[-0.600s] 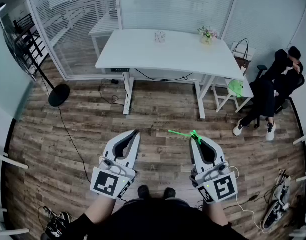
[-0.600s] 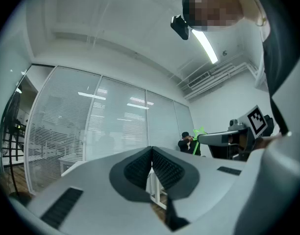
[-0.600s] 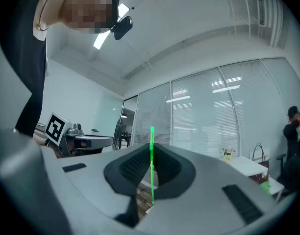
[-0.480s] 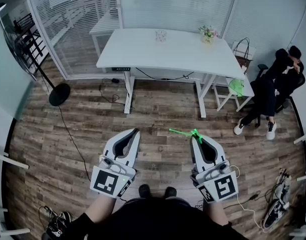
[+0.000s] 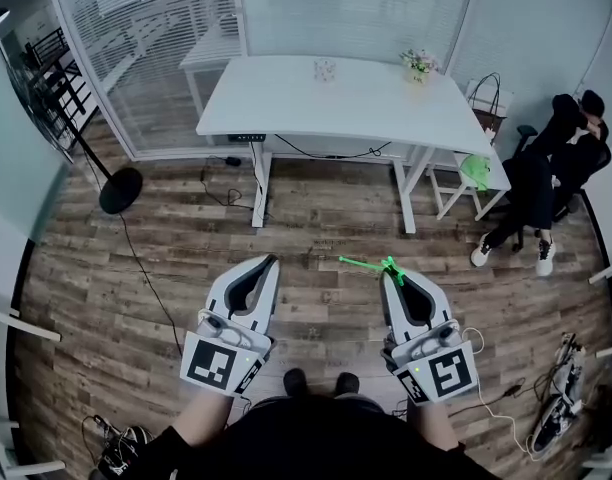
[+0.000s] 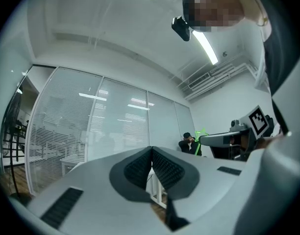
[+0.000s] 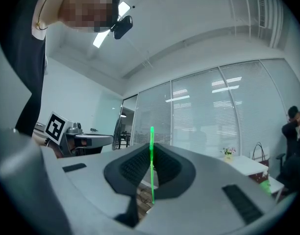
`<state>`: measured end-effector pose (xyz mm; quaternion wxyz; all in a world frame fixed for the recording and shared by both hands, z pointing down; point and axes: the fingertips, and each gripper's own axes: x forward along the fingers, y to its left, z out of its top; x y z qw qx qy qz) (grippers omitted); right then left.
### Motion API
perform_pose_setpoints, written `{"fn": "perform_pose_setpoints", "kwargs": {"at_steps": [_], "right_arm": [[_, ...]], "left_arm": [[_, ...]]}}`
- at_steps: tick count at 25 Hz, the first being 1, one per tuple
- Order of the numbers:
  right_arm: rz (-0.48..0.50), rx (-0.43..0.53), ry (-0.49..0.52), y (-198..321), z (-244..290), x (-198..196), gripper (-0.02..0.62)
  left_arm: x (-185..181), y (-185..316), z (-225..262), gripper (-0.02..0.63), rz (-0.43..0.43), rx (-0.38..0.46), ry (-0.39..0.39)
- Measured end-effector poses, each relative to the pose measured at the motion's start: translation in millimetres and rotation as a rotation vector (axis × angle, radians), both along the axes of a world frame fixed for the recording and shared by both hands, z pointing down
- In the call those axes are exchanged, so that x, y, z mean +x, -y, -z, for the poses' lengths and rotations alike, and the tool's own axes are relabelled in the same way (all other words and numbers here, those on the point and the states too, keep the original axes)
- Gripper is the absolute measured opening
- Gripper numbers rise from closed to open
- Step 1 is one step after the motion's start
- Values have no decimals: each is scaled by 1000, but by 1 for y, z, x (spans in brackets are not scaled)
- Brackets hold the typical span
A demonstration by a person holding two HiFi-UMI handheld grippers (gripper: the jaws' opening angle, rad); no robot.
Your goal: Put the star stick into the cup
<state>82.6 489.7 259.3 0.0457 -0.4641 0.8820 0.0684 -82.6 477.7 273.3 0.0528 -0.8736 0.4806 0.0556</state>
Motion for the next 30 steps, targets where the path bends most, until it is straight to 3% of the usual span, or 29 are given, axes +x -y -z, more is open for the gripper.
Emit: {"fn": "perform_pose_setpoints", "kwargs": {"at_steps": [6, 17, 20, 30], "right_arm": [[-15, 12, -7, -1, 4, -9, 20], [-39, 50, 90, -11, 24, -15, 21], [-54, 45, 67, -9, 17, -9, 21], [-53, 60, 70, 29, 17, 1, 21]], "left_arm": [[-12, -1, -5, 12, -17, -4, 2], [-26, 2, -6, 12, -37, 5, -4], [-26, 4, -5, 12, -32, 12, -4], [-26, 36, -1, 12, 5, 32, -7]]}}
